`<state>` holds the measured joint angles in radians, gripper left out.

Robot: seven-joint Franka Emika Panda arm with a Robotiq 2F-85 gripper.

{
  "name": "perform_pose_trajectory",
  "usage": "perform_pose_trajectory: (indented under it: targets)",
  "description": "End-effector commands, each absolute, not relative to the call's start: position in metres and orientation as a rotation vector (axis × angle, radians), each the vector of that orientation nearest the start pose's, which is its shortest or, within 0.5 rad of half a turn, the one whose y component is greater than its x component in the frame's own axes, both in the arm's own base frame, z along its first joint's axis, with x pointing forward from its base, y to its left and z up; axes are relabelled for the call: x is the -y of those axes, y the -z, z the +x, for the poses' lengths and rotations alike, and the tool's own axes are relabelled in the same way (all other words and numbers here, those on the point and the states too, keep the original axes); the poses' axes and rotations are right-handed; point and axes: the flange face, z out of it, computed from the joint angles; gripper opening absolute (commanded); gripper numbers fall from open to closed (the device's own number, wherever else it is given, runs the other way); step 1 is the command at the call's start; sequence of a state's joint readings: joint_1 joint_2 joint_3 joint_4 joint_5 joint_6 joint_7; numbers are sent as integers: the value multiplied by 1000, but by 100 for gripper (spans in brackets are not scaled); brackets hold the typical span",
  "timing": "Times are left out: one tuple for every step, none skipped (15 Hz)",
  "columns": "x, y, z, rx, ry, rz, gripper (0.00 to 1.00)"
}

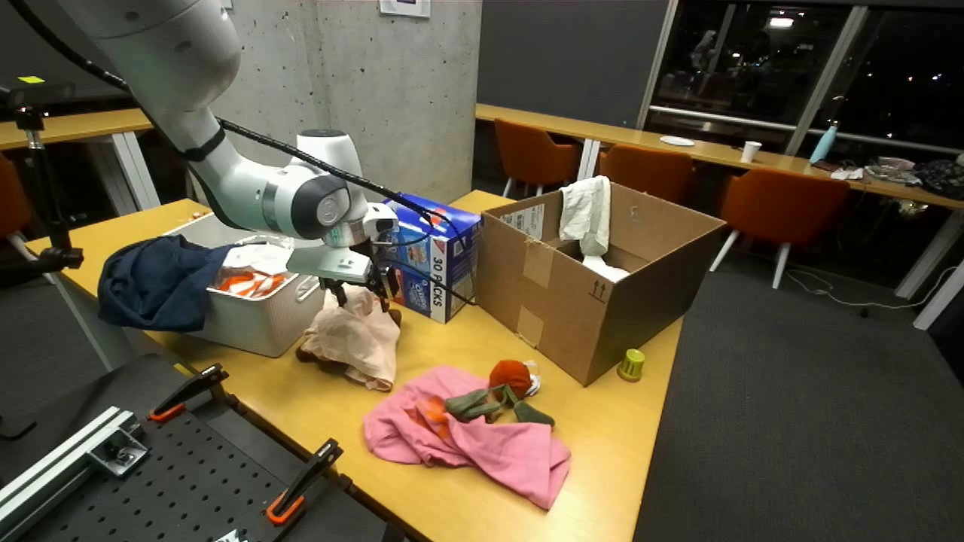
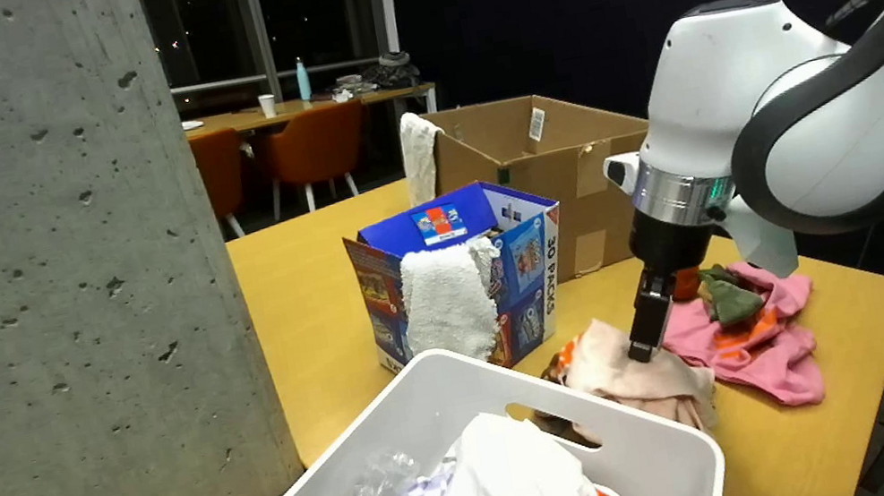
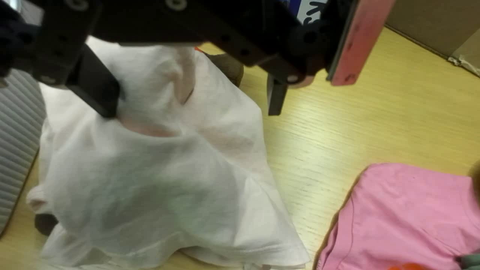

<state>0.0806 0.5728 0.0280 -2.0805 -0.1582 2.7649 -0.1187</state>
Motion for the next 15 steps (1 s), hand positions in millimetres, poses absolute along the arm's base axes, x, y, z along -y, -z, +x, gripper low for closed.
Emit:
perform_pose_trajectory:
  targets:
    - [-69,-148,592,635,195,-3095,100]
    - [-71,-142,595,653,182,-3081,100]
    - [-72,-137,597,670,174,-3067,100]
    - [-73,-133,599,684,167,-3056,100]
    - [-76,-129,600,703,165,-3048,100]
    - [-78,-127,598,721,174,-3045,100]
    - [-78,-126,597,730,178,-3036,100]
    - [-78,-124,597,742,171,-3021,100]
    - [-77,-119,600,754,160,-3009,100]
    - [-80,-113,603,777,145,-2986,100]
    - [-82,-108,606,796,134,-2968,100]
    - [-85,-100,609,814,117,-2951,100]
    - [-87,-94,610,829,103,-2940,100]
    - [-88,-88,612,844,91,-2933,100]
    - [-91,-83,615,860,84,-2925,100]
